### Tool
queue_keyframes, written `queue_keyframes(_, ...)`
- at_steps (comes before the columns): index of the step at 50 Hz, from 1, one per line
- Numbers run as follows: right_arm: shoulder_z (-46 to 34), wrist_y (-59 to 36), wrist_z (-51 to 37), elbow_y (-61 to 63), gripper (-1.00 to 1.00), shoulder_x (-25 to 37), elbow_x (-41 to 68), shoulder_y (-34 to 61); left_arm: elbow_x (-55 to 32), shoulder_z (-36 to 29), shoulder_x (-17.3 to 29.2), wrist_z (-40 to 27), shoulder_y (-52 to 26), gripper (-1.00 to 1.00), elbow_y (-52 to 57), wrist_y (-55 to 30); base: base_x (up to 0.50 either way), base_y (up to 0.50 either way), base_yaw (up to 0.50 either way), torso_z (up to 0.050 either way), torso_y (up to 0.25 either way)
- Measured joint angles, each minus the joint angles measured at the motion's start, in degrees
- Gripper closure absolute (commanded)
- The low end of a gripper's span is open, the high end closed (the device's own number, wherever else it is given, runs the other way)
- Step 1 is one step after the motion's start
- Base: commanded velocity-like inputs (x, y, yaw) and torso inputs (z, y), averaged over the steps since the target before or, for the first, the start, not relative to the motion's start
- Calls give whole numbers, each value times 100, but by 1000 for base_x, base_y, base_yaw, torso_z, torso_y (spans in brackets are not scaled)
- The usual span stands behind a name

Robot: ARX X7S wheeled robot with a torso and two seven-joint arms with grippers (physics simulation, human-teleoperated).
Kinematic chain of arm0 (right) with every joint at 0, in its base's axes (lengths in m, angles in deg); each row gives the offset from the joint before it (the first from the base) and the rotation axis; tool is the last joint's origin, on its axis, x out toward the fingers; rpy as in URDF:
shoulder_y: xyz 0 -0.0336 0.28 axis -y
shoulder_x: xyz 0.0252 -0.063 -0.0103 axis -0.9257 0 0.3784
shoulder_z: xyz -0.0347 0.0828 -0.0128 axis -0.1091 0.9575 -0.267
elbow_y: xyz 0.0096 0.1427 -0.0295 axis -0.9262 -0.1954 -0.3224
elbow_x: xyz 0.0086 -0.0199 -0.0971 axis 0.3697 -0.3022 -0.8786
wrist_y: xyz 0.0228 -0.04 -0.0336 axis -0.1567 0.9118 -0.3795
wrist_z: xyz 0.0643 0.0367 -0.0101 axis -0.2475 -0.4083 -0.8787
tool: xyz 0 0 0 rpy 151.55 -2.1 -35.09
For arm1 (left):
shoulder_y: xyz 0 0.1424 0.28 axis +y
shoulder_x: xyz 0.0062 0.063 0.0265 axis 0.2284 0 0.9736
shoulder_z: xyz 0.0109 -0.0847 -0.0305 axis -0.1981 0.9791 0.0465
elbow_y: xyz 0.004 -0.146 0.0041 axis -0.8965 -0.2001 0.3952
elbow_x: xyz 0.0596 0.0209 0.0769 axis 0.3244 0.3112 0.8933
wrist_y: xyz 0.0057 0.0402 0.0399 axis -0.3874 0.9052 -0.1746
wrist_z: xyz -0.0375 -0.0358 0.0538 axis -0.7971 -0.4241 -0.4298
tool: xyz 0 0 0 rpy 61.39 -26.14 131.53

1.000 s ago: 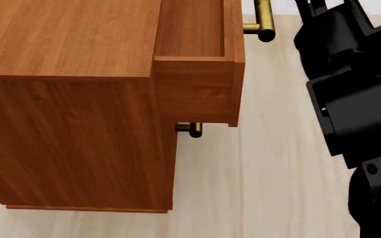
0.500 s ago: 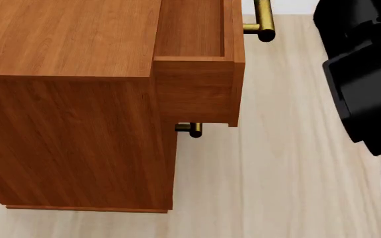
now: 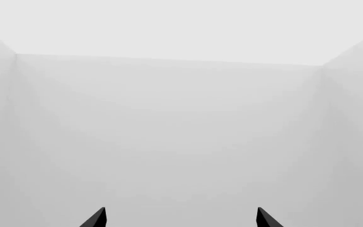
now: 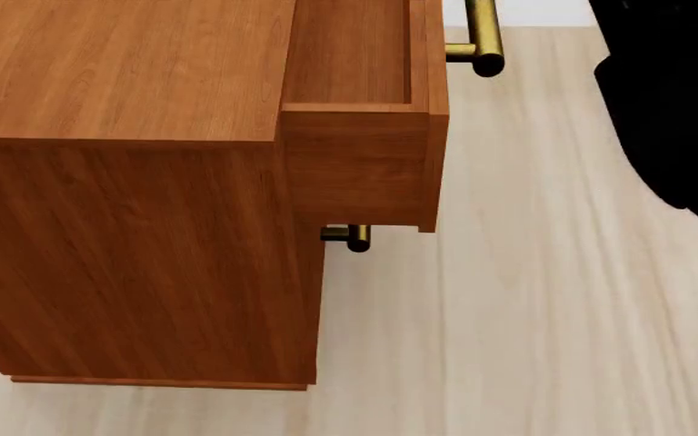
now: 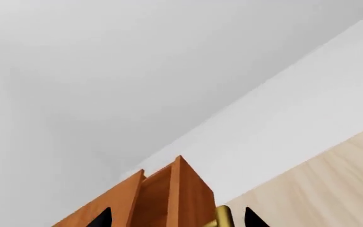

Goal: Close the bottom drawer of the cabinet and open the top drawer.

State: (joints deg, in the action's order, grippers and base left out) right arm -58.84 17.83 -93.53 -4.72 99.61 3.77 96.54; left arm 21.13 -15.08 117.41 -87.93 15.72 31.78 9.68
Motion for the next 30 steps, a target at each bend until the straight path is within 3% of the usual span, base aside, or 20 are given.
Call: queue_keyframes(30,-1195,-1524,251,-1325,-100,-36,-196,1769,55,-29,7,19,112,-100,13,101,0,0,0,0,0)
